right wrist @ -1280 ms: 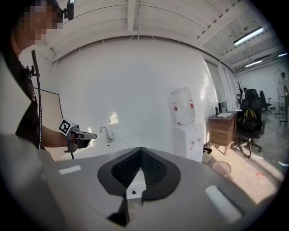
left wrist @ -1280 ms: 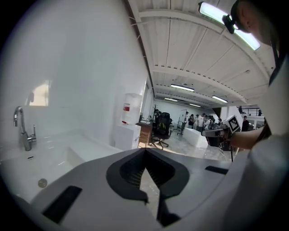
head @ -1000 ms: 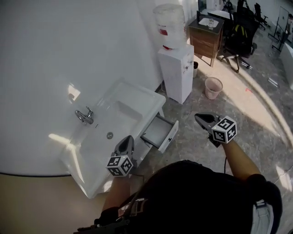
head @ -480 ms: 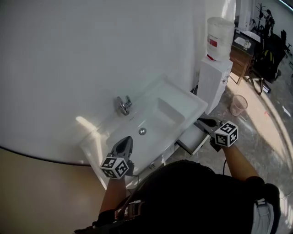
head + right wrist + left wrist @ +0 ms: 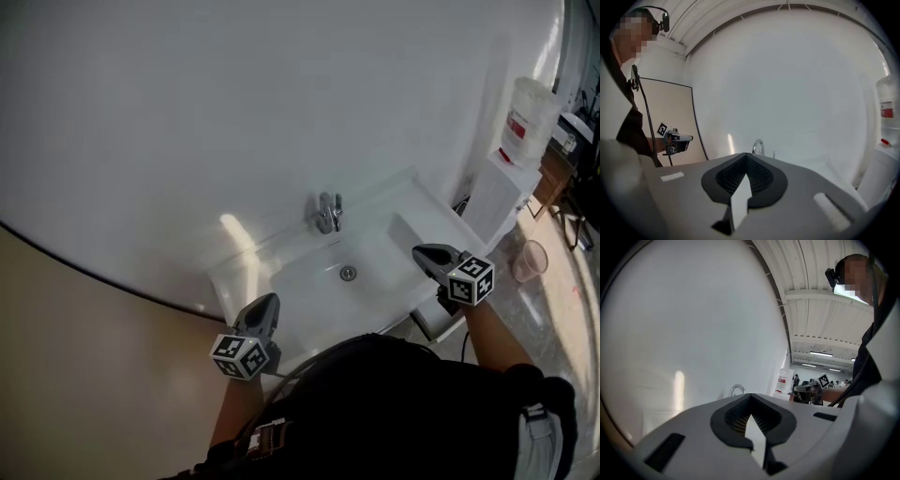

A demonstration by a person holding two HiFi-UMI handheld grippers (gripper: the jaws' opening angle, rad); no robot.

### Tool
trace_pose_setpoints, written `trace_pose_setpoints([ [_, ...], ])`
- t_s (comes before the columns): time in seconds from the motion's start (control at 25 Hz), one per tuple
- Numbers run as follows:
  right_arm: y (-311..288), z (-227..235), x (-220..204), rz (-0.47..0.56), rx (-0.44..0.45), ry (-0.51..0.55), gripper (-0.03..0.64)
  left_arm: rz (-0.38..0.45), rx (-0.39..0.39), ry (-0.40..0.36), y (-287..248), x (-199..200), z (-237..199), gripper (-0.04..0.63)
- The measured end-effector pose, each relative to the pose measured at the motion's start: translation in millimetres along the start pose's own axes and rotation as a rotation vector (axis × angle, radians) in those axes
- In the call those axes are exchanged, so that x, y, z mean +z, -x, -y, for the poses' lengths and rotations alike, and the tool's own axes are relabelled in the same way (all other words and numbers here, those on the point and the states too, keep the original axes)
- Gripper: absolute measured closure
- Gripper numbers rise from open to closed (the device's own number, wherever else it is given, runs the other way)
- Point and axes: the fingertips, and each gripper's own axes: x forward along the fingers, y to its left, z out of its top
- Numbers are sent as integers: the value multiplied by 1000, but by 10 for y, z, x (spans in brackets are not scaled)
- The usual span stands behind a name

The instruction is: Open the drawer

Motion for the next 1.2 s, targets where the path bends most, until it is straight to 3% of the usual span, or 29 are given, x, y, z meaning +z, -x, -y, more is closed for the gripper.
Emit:
trace_pose_setpoints([
  [0.24, -652, -53, 248, -20, 164, 40, 617, 37, 141, 14, 260, 62, -255, 598],
  [0.4, -1021, -35, 388, -2, 316, 80, 617, 97, 286, 28, 351, 97, -273, 598],
  [0.56, -1109, 87, 384, -4, 393, 74, 617, 162, 345, 54, 263, 148, -140, 598],
  [0.84, -1336, 170, 527, 35, 441, -24, 618, 196, 379, 65, 207, 170, -89, 598],
  [1.2, -1237, 73, 457, 22, 407, 9, 618, 200, 359, 53, 304, 244, -89, 598],
])
